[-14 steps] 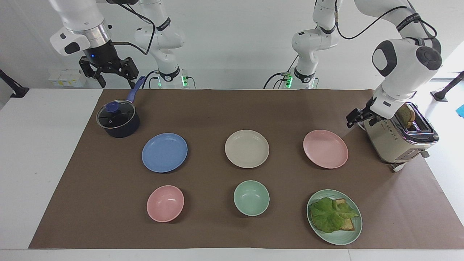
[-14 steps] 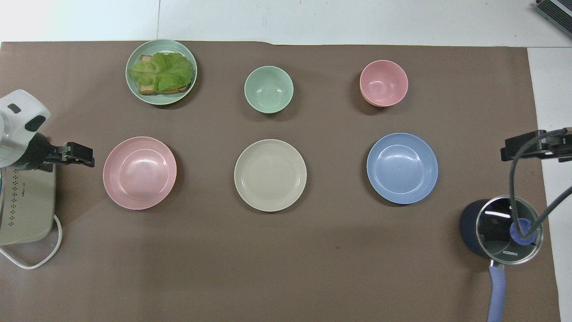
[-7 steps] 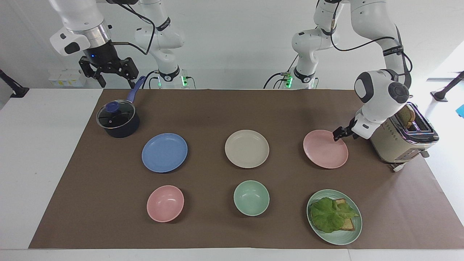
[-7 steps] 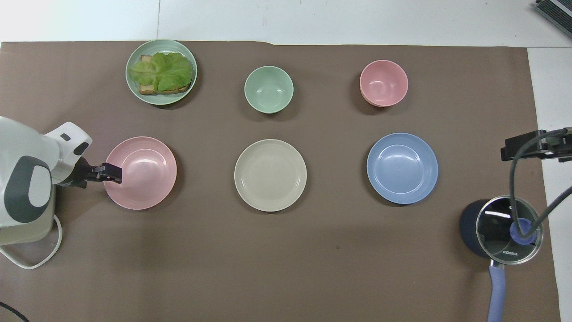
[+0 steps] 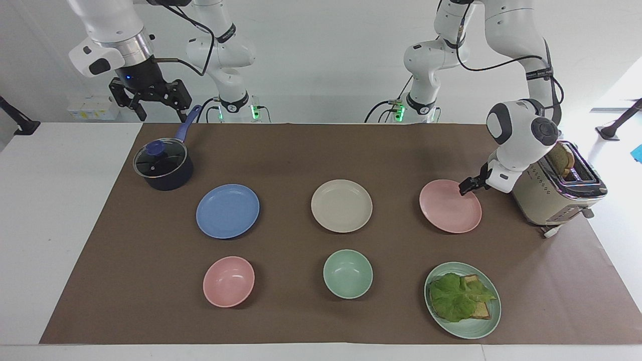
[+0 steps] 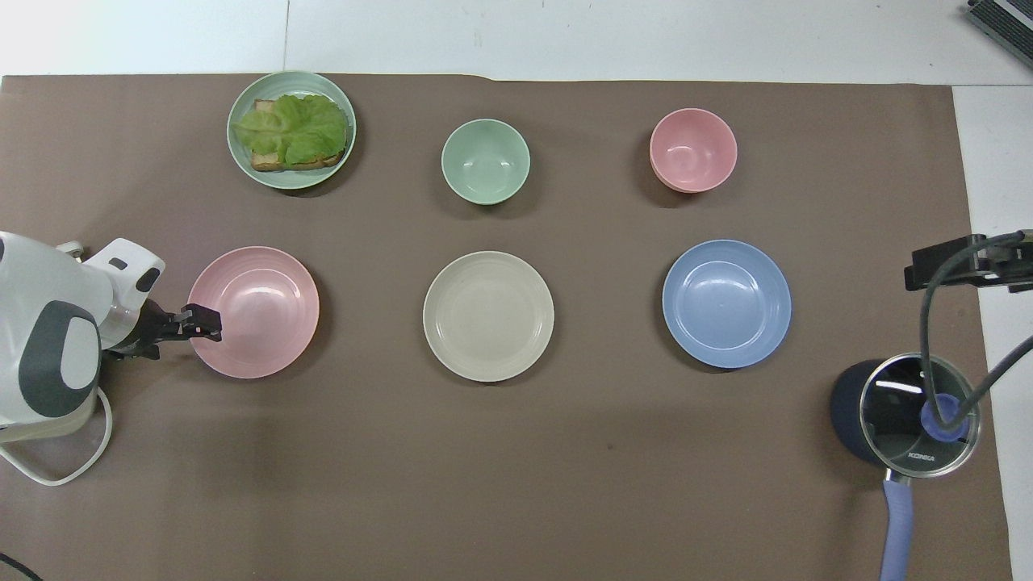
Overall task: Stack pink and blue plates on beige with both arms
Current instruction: 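Reach the left gripper to the pink plate rim and grasp it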
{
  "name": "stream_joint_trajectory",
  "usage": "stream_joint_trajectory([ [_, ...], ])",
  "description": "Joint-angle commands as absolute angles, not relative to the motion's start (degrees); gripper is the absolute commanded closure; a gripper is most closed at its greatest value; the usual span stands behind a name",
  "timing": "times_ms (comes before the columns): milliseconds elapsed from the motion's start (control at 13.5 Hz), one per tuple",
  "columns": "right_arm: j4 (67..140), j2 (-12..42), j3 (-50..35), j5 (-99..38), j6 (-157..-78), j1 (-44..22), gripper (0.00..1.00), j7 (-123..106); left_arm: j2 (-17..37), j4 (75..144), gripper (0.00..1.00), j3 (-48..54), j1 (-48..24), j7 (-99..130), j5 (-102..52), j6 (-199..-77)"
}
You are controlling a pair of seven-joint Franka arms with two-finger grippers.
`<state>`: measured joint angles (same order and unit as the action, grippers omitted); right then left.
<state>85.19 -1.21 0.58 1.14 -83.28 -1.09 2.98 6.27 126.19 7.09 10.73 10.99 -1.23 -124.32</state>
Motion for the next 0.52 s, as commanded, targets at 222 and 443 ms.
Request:
stream_joint_trajectory([
  [222, 86.13, -2.2, 0.53, 0.0, -83.41, -0.62, 0.0, 3.87, 6.15, 127.89, 0.0, 7.21, 10.99, 17.58, -0.62, -127.71],
  [443, 86.48, -2.2, 0.53, 0.0, -83.41, -0.62, 0.0, 3.69, 6.33, 127.79, 0.44, 7.29, 10.72, 17.14, -0.62, -127.35],
])
